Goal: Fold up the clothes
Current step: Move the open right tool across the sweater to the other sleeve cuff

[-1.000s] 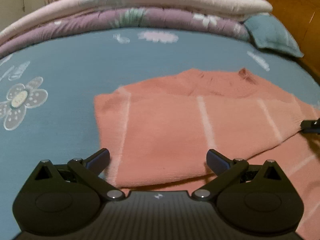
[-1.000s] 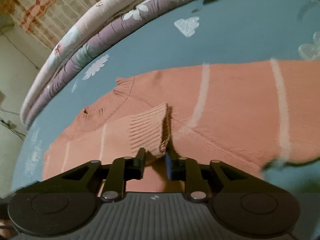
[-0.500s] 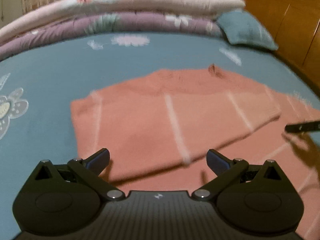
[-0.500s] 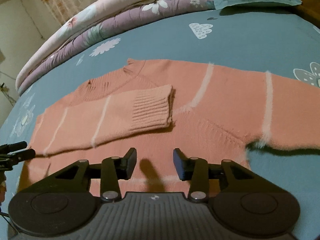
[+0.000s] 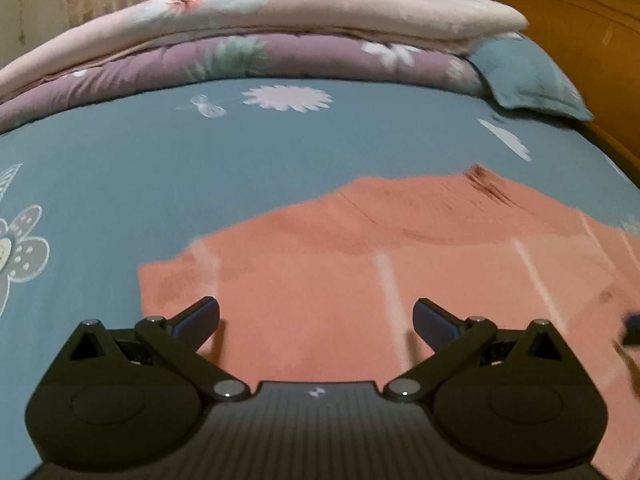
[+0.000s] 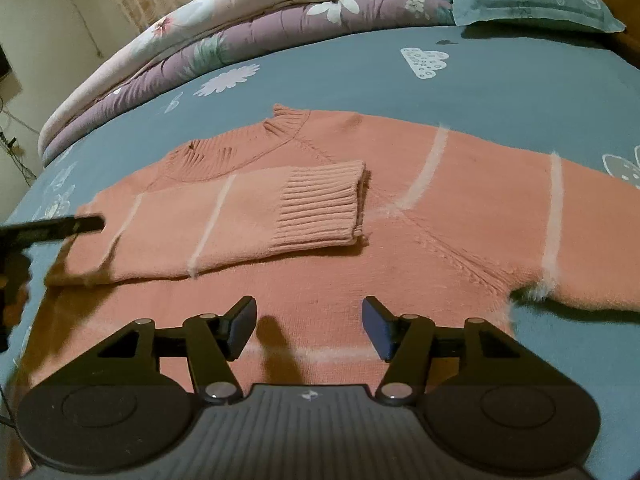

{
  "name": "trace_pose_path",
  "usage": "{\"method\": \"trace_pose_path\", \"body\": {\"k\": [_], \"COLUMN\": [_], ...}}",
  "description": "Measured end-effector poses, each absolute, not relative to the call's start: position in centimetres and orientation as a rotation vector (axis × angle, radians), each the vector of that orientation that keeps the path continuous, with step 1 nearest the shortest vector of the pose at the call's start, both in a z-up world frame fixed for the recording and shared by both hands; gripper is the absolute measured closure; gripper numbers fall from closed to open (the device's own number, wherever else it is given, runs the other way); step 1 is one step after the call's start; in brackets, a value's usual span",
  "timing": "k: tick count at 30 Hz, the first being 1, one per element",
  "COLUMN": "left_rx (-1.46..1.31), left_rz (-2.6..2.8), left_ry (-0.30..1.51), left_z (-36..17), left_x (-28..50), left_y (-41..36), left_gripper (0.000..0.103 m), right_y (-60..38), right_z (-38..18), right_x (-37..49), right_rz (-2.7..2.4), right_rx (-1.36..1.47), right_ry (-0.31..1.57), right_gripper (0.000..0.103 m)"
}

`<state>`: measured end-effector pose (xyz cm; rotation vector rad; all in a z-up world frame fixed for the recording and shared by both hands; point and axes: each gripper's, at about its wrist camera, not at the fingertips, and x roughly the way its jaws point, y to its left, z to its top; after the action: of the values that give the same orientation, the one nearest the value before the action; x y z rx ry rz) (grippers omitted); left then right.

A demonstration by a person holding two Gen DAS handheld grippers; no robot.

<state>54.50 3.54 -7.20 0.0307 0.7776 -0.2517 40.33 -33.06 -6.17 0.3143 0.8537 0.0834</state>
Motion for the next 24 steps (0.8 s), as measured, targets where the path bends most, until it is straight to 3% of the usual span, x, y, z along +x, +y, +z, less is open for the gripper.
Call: {"method": "trace_pose_path", "body": {"k": [7,12,16,24], "left_rx": [0.012,0.035,0.089,0.171], "left_rz": [-0.195,-0.279,-0.28,-0.241], "left_ry": [0.813,0.775,0.851,0.874], "left_z": [-7.8,-5.8,-7.3,-6.7], "left_x": [56.5,51.7,48.7,45.8], "left_y": [4.2,2.1,0.5,-0.8], "left_gripper": [0.001,0.001,0.001,0.001], "right_y": [-32.5,-31.8,-30.9,-29.8], "right_z": [-6.3,-6.5,-6.6,-5.9], "right_x": [40.2,40.3,40.3,38.5], "right_rz": [0.101,0.12,0.131,0.156], "right_rx": [0.293,0.264,0.226,0.135], "right_ry": [0.841,0.834,0.829,0.83], "right_gripper": [0.027,0.014,0.005,0.003]}}
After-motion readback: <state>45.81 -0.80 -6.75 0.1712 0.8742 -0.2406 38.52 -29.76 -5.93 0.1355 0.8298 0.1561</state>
